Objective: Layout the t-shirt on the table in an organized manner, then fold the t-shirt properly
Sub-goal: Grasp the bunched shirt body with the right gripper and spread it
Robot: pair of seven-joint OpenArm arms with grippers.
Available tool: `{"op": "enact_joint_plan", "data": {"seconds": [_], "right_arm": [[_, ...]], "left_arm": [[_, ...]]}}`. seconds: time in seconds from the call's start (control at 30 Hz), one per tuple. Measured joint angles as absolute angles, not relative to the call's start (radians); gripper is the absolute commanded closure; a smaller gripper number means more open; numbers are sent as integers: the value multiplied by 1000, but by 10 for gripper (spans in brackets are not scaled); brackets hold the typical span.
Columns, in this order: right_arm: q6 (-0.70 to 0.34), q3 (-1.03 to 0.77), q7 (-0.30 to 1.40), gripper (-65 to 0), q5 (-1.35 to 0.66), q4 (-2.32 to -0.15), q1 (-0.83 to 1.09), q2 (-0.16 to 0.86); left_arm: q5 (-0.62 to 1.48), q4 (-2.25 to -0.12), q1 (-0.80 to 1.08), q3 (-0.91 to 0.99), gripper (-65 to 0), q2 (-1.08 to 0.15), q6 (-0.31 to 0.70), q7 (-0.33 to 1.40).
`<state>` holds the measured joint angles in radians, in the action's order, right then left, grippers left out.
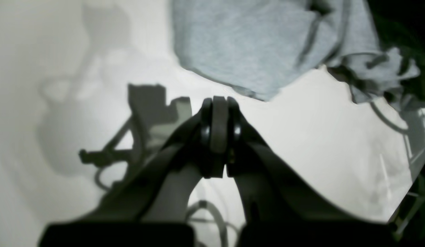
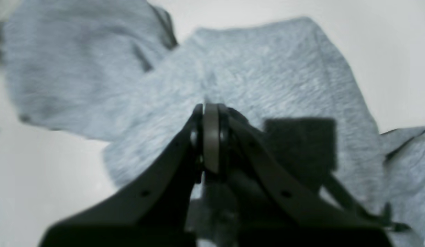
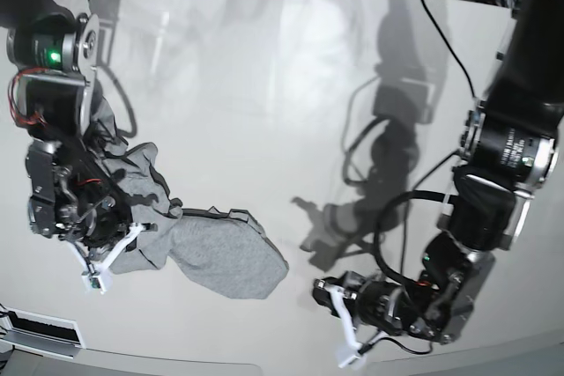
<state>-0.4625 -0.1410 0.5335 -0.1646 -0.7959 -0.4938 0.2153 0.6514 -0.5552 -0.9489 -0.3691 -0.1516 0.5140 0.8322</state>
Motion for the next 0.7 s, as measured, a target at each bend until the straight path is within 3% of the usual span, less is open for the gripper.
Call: {"op": "enact_joint_plan", "data": {"seconds": [0.13, 0.33, 0.7], "right_arm": [[-483, -141, 519, 0, -89, -708, -487, 158], [-669, -69, 515, 0, -98, -697, -477, 127], [-690, 222, 728, 0, -475, -757, -409, 130]], "left_arm": [[684, -556, -948, -369, 0, -215, 514, 834], [727, -555, -949, -369, 0, -273, 519, 835], [797, -555, -942, -369, 0, -303, 558, 835]]}}
